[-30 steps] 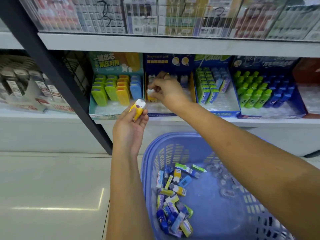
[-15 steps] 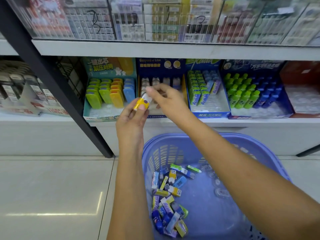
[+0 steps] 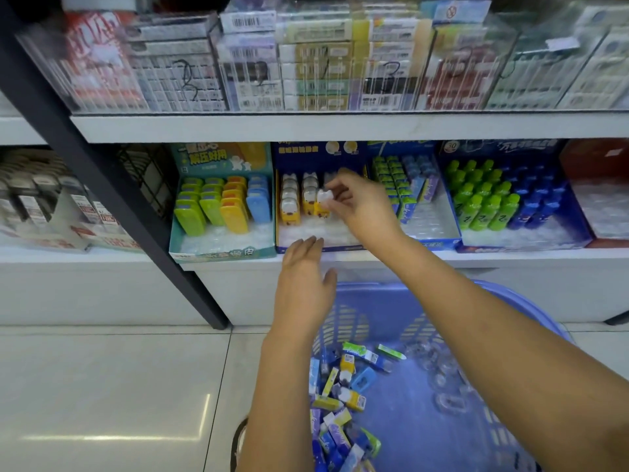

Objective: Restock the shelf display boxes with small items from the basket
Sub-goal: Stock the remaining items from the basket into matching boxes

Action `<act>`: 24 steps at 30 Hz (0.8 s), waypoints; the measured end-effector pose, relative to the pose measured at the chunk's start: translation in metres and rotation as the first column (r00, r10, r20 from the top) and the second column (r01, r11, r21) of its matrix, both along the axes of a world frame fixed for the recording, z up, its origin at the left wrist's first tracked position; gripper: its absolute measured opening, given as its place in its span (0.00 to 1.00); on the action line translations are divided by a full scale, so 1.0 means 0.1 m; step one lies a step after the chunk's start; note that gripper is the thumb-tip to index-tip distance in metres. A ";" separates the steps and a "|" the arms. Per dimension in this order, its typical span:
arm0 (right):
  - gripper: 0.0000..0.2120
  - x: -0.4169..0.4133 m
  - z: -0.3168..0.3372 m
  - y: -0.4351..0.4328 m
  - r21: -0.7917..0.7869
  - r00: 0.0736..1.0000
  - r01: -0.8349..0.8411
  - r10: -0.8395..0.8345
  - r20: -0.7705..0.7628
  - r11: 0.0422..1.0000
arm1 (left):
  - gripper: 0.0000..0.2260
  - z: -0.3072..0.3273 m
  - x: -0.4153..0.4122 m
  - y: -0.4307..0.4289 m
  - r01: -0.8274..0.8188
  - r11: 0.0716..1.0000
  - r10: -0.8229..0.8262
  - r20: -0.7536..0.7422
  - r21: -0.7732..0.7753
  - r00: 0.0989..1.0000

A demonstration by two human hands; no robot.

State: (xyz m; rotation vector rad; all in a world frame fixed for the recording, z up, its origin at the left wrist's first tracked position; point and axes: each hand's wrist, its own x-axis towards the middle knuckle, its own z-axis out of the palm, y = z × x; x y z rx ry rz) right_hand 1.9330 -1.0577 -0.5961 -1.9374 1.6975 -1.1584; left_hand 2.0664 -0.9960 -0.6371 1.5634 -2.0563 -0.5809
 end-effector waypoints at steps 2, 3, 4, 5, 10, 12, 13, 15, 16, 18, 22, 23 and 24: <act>0.09 0.01 -0.04 -0.06 0.019 0.998 -0.031 0.032 -0.055 0.999 | 0.24 0.02 0.02 -0.03 0.003 1.000 -0.003 -0.016 -0.002 1.000; 0.10 0.02 -0.05 -0.08 0.026 0.997 -0.042 0.044 -0.070 0.999 | 0.23 0.03 0.03 -0.04 0.005 1.000 -0.004 -0.021 0.003 1.000; 0.10 0.03 -0.06 -0.10 0.033 0.995 -0.053 0.055 -0.080 0.998 | 0.23 0.04 0.04 -0.05 0.006 1.000 -0.006 -0.025 0.009 1.000; 0.10 0.05 -0.07 -0.11 0.038 0.993 -0.064 0.067 -0.093 0.997 | 0.23 0.04 0.04 -0.05 0.008 1.000 -0.008 -0.024 0.013 1.000; 0.12 0.13 -0.08 -0.15 0.050 0.968 -0.084 0.094 -0.234 0.995 | 0.22 0.05 0.04 -0.08 0.017 1.000 -0.017 -0.005 0.014 1.000; 0.11 0.14 -0.06 -0.15 0.046 0.961 -0.081 0.090 -0.260 0.996 | 0.22 0.04 0.04 -0.10 0.020 1.000 -0.020 0.008 0.014 1.000; 0.11 0.14 -0.05 -0.14 0.061 0.963 -0.074 0.087 -0.253 0.995 | 0.22 0.04 0.05 -0.10 0.022 1.000 -0.022 0.012 0.021 1.000; 0.10 0.12 -0.01 -0.10 0.104 0.971 -0.052 0.075 -0.226 0.993 | 0.23 0.06 0.05 -0.09 0.031 0.999 -0.031 0.012 0.035 0.999; 0.10 0.12 0.03 -0.09 0.128 0.968 -0.046 0.075 -0.238 0.991 | 0.23 0.06 0.06 -0.08 0.038 0.998 -0.039 0.015 0.042 0.999; 0.11 0.13 0.12 -0.12 0.203 0.935 -0.034 0.103 -0.340 0.979 | 0.24 0.08 0.07 -0.02 0.061 0.996 -0.063 0.027 0.066 0.998; 0.16 0.11 0.26 -0.02 0.280 0.858 -0.064 0.196 -0.475 0.958 | 0.21 0.13 0.05 0.16 0.030 0.999 -0.029 -0.055 0.020 0.998; 0.17 0.07 0.23 0.10 0.248 0.861 -0.080 0.192 -0.470 0.966 | 0.19 0.14 0.04 0.21 0.005 1.000 -0.006 -0.100 -0.009 0.995; 0.17 0.01 0.18 0.25 0.212 0.883 -0.080 0.168 -0.439 0.974 | 0.16 0.16 0.04 0.24 -0.014 1.000 0.011 -0.138 -0.016 0.990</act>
